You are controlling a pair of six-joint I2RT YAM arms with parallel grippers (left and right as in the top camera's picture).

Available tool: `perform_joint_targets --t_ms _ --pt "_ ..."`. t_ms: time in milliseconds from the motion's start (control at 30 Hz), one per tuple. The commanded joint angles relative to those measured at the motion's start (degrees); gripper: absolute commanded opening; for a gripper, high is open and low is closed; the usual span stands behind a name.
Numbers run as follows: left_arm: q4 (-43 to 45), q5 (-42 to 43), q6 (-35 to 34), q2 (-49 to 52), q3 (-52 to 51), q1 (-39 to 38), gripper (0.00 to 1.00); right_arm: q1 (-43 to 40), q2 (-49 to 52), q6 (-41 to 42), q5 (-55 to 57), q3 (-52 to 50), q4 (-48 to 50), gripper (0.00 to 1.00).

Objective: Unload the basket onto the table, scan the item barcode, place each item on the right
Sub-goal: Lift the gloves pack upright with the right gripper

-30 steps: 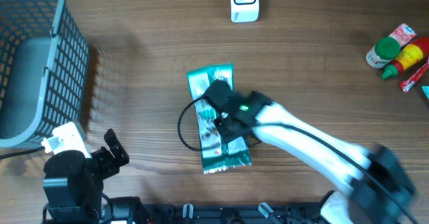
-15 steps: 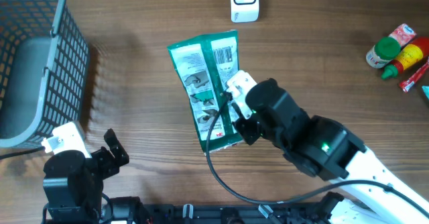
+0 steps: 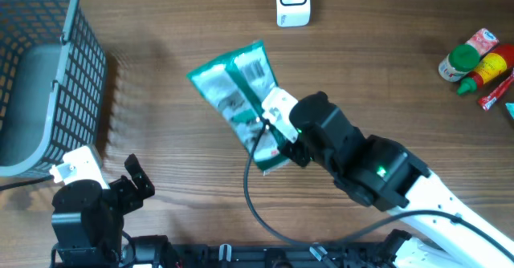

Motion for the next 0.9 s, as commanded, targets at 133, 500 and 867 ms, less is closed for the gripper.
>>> perform_joint_targets --t_ms 133,500,867 --pt "0.2 0.3 0.1 -0.2 0.2 -0.3 1.0 -0.2 7.3 -4.0 50.7 0.2 13.0 0.05" --pt "0.2 0.3 0.1 -0.2 0.2 -0.3 1.0 0.0 14.0 -11.7 73.2 0.2 24.2 0.04" --pt "0.2 0.3 0.1 -0.2 0.2 -0.3 1.0 4.6 13.7 -4.3 65.5 0.2 19.3 0.04"
